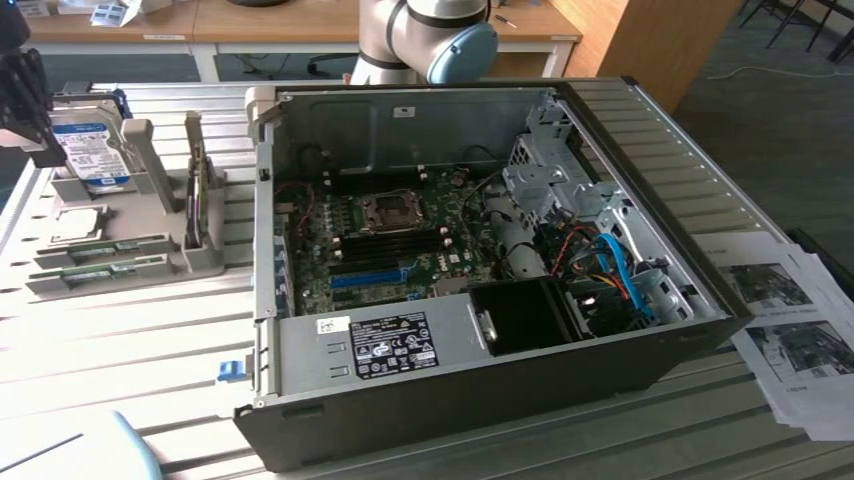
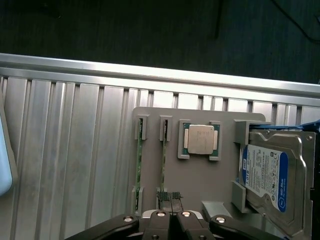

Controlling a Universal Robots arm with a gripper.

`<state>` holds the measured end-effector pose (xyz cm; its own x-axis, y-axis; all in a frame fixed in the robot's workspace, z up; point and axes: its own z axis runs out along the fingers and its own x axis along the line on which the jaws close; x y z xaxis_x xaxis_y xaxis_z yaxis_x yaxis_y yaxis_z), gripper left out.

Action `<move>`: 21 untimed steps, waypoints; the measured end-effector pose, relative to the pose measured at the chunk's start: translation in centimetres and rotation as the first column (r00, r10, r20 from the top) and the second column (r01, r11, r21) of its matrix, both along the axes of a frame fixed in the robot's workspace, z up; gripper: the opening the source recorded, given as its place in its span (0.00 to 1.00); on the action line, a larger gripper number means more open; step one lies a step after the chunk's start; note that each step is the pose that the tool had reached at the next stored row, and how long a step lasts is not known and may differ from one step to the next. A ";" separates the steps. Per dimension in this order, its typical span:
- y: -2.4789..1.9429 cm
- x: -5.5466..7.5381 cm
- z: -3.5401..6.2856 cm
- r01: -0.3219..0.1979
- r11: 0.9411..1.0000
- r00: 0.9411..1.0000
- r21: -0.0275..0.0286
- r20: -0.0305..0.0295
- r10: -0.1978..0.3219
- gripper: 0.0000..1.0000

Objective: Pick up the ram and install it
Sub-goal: 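Pick up the ram and move it above insertion slot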

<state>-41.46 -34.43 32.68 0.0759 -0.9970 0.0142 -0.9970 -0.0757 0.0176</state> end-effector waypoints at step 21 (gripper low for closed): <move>-0.01 0.0 -0.88 0.000 1.000 1.000 0.000 0.011 0.000 0.09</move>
<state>-41.51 -34.44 31.80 0.0759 -0.9970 0.0150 -0.9971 -0.0759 0.0069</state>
